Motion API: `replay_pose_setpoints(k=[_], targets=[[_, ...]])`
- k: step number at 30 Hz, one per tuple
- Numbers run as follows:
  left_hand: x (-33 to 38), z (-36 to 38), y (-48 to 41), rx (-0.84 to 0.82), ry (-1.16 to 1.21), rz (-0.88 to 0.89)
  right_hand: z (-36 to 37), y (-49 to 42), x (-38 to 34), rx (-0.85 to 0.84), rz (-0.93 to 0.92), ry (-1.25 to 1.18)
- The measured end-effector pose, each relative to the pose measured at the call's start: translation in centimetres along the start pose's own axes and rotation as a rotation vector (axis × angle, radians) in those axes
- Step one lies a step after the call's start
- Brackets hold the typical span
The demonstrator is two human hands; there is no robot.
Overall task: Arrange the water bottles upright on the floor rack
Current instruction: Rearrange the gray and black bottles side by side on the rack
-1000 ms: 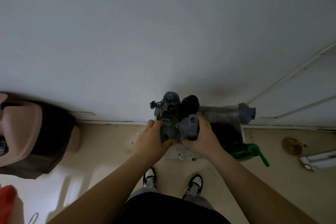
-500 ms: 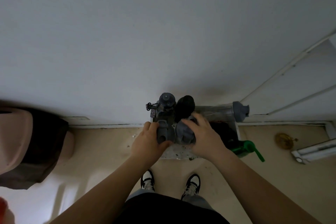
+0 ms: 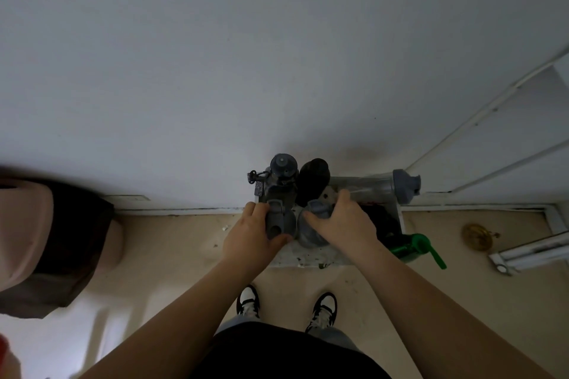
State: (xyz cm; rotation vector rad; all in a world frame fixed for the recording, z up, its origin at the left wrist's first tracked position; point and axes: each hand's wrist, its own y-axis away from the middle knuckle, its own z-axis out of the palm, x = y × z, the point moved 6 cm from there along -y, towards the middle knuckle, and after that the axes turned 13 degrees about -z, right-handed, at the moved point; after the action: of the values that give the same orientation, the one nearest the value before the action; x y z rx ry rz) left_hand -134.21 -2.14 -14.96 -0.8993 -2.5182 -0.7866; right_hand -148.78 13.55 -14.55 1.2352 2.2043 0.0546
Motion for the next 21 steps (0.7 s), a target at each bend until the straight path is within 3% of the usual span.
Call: replay_pose_setpoints(k=[4, 7, 21], targets=[[0.0, 0.0, 0.0, -0.005, 0.019, 0.007, 2.0, 0.0, 0.6, -0.095, 0.133, -0.256], [0.0, -0.1, 0.0, -0.009, 0.028, 0.023, 2.6, 0.1, 0.5, -0.028, 0.199, -0.416], [-0.3, -0.3, -0.2, -0.06, 0.027, 0.063, 2.9, 0.6, 0.0, 0.047, 0.226, -0.433]])
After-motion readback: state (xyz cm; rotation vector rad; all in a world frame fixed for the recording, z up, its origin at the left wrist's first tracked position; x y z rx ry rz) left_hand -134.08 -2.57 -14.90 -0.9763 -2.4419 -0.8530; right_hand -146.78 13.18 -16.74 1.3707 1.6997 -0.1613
